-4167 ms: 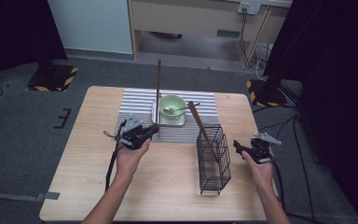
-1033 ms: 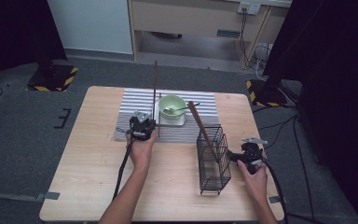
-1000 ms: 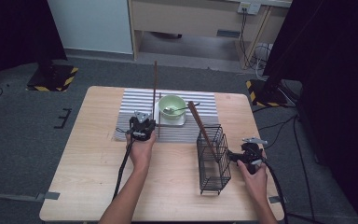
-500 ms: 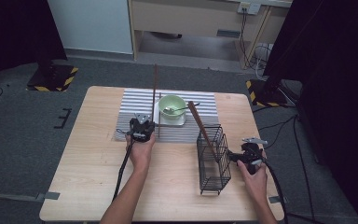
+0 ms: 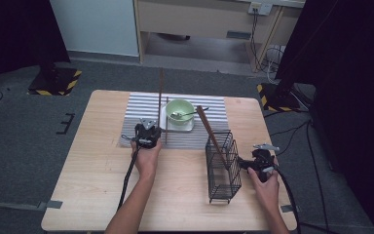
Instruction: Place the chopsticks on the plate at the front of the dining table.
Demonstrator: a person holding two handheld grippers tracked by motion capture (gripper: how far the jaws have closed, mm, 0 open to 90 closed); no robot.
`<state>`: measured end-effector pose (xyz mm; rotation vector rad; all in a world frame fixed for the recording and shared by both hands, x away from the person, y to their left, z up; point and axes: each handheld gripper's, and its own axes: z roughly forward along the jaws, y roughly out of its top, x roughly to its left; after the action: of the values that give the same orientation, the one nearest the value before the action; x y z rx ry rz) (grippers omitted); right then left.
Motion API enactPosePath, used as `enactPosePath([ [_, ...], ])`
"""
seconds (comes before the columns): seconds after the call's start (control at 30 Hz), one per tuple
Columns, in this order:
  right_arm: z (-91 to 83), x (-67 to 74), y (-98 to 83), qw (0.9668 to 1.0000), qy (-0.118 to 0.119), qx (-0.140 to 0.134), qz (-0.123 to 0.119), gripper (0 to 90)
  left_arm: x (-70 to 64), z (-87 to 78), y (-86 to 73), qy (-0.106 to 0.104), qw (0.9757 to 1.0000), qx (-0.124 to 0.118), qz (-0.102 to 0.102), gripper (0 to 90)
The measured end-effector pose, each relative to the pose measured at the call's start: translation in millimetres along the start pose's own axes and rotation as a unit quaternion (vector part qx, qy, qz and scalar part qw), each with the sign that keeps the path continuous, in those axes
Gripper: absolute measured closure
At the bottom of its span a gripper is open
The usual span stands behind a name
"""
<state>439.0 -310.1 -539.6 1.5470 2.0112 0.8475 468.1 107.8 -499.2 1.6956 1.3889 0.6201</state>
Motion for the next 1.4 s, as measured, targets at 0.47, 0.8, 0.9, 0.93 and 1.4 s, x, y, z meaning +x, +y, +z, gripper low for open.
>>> enactPosePath([
  [0.47,0.0,0.1,0.0,1.0,0.0,0.0,0.0,2.5,1.9,3.3,-8.3,0.003,0.9999,0.011,-0.004,86.1],
  [0.8,0.1,0.1,0.0,1.0,0.0,0.0,0.0,2.5,1.7,6.4,-13.8,0.001,0.9999,0.01,-0.01,86.1],
  [0.9,0.0,0.0,0.0,1.0,0.0,0.0,0.0,2.5,1.9,7.9,-14.9,0.0,0.9998,0.014,-0.013,86.0],
  [0.93,0.1,0.1,0.0,1.0,0.0,0.0,0.0,2.5,1.9,8.1,-15.2,-0.001,0.9998,0.015,-0.013,86.0],
  [1.4,0.0,0.2,0.0,1.0,0.0,0.0,0.001,2.5,2.9,7.3,-15.8,-0.002,0.9997,0.015,-0.019,85.8],
])
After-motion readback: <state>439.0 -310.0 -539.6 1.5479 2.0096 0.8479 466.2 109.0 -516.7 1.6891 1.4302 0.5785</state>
